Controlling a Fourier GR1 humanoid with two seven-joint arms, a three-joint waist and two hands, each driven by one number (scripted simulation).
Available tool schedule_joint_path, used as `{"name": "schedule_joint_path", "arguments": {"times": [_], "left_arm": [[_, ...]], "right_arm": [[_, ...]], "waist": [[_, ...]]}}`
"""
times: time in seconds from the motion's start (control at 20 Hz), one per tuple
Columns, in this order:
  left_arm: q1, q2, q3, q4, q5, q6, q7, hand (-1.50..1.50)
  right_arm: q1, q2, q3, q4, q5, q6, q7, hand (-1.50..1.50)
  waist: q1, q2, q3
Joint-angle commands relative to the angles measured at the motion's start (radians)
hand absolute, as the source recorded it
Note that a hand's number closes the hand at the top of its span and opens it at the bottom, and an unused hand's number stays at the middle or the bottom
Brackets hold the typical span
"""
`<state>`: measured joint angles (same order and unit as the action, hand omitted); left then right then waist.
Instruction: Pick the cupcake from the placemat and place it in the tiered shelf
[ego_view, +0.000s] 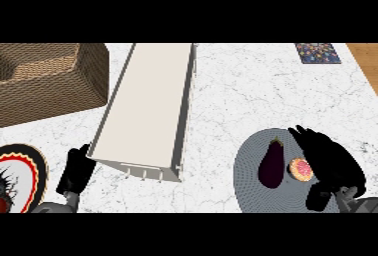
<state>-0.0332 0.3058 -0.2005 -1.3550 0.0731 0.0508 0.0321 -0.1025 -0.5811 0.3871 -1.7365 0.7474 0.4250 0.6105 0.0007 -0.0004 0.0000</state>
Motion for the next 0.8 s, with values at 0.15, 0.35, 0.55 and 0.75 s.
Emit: {"name": "schedule_joint_path", "arguments": {"times": [0.15, 0.35, 0.55, 0.75], "left_arm": [[0.036, -0.028, 0.035, -0.069, -0.023, -0.042, 0.049, 0.00], [-0.033, -0.057, 0.082, 0.103, -0.052, -0.064, -0.054, 0.00], [-0.003, -0.051, 0.106, 0.015, -0.066, -0.096, 0.015, 0.00], [0.048, -0.047, 0.122, -0.045, -0.079, -0.113, 0.009, 0.00]], "right_arm": [[0.021, 0.068, -0.019, 0.074, 0.135, 0.001, -0.070, -1.50], [-0.005, 0.090, -0.052, 0.179, 0.183, -0.023, -0.155, -1.50], [-0.013, 0.123, -0.102, 0.185, 0.214, 0.006, -0.188, -1.50], [0.031, 0.160, -0.077, 0.181, 0.282, -0.023, -0.198, -1.50]], "waist": [[0.002, 0.000, 0.000], [-0.001, 0.001, 0.000], [0.000, 0.000, 0.000], [0.001, 0.000, 0.000]]}}
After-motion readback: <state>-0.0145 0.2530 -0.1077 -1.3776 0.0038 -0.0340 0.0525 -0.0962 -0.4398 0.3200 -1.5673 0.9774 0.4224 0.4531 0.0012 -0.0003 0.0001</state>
